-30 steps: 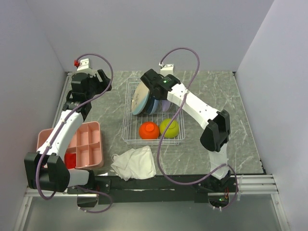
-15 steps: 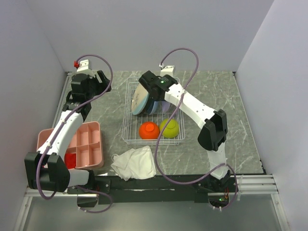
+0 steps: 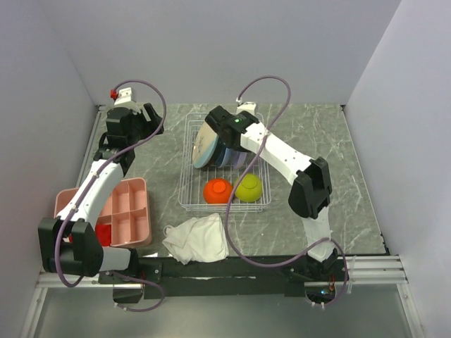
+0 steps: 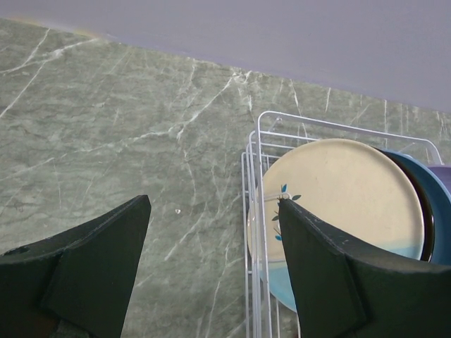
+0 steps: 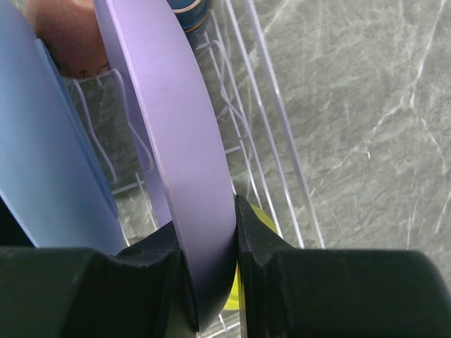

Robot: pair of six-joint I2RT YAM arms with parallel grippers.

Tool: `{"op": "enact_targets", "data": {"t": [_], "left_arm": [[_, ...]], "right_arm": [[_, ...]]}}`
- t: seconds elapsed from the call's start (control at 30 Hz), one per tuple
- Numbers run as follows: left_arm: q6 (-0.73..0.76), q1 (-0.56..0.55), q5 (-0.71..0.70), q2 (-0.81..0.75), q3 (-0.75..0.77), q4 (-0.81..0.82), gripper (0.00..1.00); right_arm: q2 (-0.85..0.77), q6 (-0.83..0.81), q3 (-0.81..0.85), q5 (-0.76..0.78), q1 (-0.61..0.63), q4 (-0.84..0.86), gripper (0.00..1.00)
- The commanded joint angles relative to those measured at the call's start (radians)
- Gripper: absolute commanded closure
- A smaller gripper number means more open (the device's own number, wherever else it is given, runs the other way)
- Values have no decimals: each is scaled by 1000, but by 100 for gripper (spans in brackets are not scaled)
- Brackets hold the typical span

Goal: Load the mixed dishes into the dish rack

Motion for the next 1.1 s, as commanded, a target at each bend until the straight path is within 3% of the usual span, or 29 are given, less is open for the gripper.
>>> {"op": "enact_targets", "data": {"t": [0.0,0.07,0.23,0.27,0.37,0.43,0.77,0.93,1.07], "left_arm": [[-13,6,17,10,22,42,20],[-13,6,19,14,25,41,20],[-12,6,17,19,28,45,21],[-10,6,17,22,31,45,21],[-7,6,25,22,34,51,19],[-7,6,32,24,40,56,18],[-10,6,72,45,92,79,16],[-4,6,78,41,103,79,16],[20,6,92,44,115,74,16]], "right_arm": [[75,-57,44,53,-20,-17,100],[80,-76,35,32,-21,-10,94],[72,-103,-5,21,-20,17,90],[69,-110,3,22,-23,22,80],[46,-128,33,24,-27,23,64],[14,-148,36,27,-30,30,59],[-251,-255,-80,44,-34,79,50],[-314,-311,-126,39,-34,151,42],[-325,-358,-109,44,-34,197,42]]}}
